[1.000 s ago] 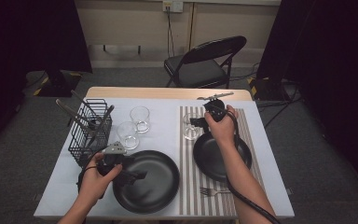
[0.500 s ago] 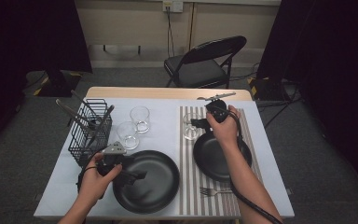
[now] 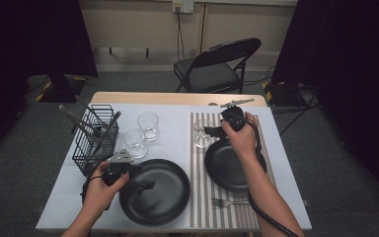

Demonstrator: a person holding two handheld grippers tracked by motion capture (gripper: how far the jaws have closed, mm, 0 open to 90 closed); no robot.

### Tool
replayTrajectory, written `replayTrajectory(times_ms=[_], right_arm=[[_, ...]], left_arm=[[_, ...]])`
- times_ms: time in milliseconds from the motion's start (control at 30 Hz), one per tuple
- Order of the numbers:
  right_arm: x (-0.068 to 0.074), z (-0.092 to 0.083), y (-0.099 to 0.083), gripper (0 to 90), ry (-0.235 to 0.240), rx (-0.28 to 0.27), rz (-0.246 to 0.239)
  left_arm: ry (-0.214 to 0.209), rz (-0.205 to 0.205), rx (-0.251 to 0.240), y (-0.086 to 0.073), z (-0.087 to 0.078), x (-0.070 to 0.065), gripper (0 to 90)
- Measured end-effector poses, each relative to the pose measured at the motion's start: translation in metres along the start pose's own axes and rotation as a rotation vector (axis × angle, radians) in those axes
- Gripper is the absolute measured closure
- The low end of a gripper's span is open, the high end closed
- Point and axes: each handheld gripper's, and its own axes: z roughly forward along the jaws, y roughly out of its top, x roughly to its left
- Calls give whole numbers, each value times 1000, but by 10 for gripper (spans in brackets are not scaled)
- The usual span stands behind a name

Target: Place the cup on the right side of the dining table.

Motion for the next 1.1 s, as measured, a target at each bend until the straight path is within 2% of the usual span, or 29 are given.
replayTrajectory(times_ms=[367, 800, 1100], right_arm=[[-3, -10, -7, 236, 12, -5, -2], [0, -18, -13, 234, 36, -8, -14], [-1, -23, -20, 232, 48, -19, -2]], left_arm=[[2, 1, -2, 0, 1, -1, 183], [0, 0, 1, 1, 2, -1, 183], [0, 5, 4, 1, 2, -2, 183]])
